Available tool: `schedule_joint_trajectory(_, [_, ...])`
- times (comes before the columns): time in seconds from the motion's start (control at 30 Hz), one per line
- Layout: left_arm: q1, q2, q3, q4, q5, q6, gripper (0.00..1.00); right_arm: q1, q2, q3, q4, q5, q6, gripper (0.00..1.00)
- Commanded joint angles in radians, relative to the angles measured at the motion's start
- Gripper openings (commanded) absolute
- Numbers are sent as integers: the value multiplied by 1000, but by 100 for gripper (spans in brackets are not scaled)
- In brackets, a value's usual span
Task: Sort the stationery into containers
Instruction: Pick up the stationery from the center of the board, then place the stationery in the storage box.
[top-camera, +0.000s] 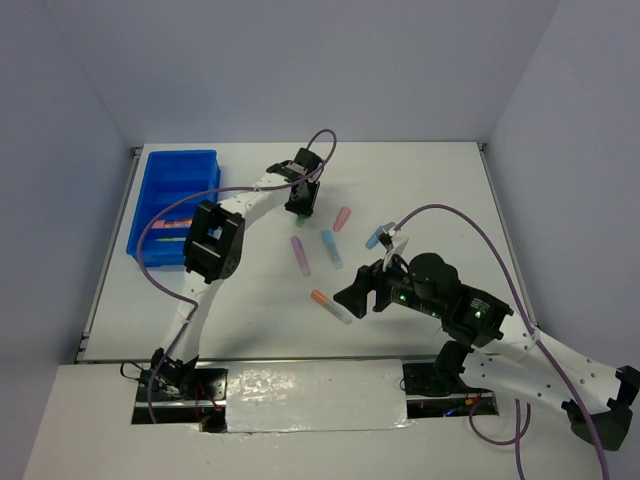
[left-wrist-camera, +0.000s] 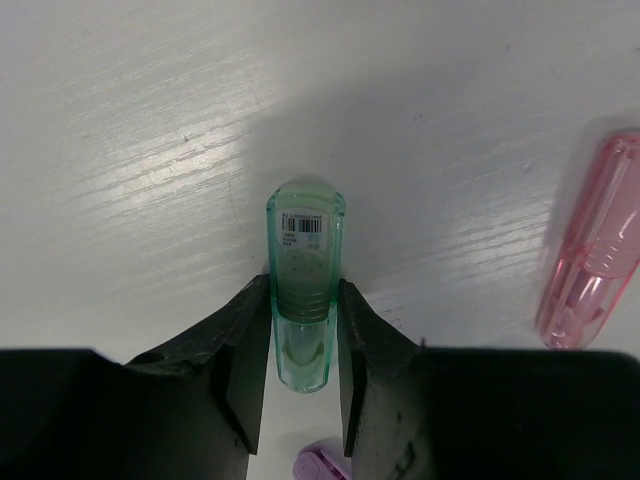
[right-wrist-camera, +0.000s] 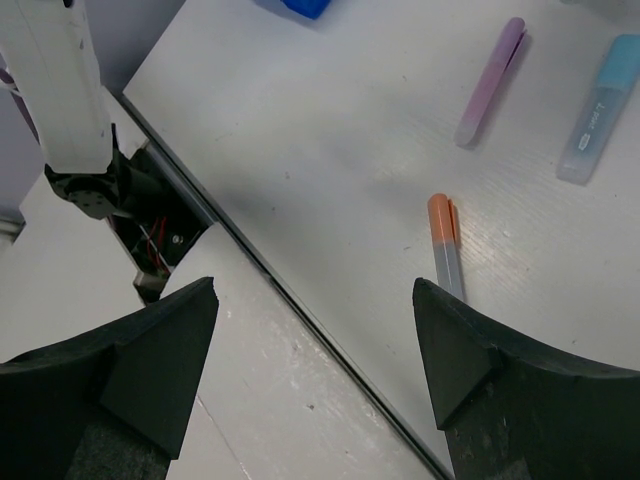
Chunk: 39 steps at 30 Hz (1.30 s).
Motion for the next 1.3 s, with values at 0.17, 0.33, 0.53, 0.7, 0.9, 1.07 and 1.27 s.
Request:
schedule_joint_trajectory(0.17, [163, -171, -164, 186, 337, -169, 0, 7, -26, 0, 12, 11, -25, 86])
schedule_joint_trajectory(0.33, [269, -294, -207, 310, 382, -259, 0, 7, -37, 0, -2, 14, -34, 86])
schedule_joint_trajectory(0.53, [408, -493, -374, 370, 230, -419, 0, 7, -49, -4, -6, 18, -39, 86])
schedule_joint_trajectory(0.7, [552, -634, -555, 349, 130, -607, 0, 7, -43, -12, 7, 12, -40, 86])
schedule_joint_trajectory(0.9, [627, -699, -627, 314, -23, -684, 5, 7, -38, -19, 12, 2, -37, 86])
schedule_joint_trajectory(1.07, [677, -676, -632, 332, -48, -705, 8, 7, -44, -27, 10, -18, -27, 86])
schedule_joint_trajectory(1.27, [701, -656, -669, 384, -79, -731, 15, 8, -17, -21, 12, -18, -25, 86])
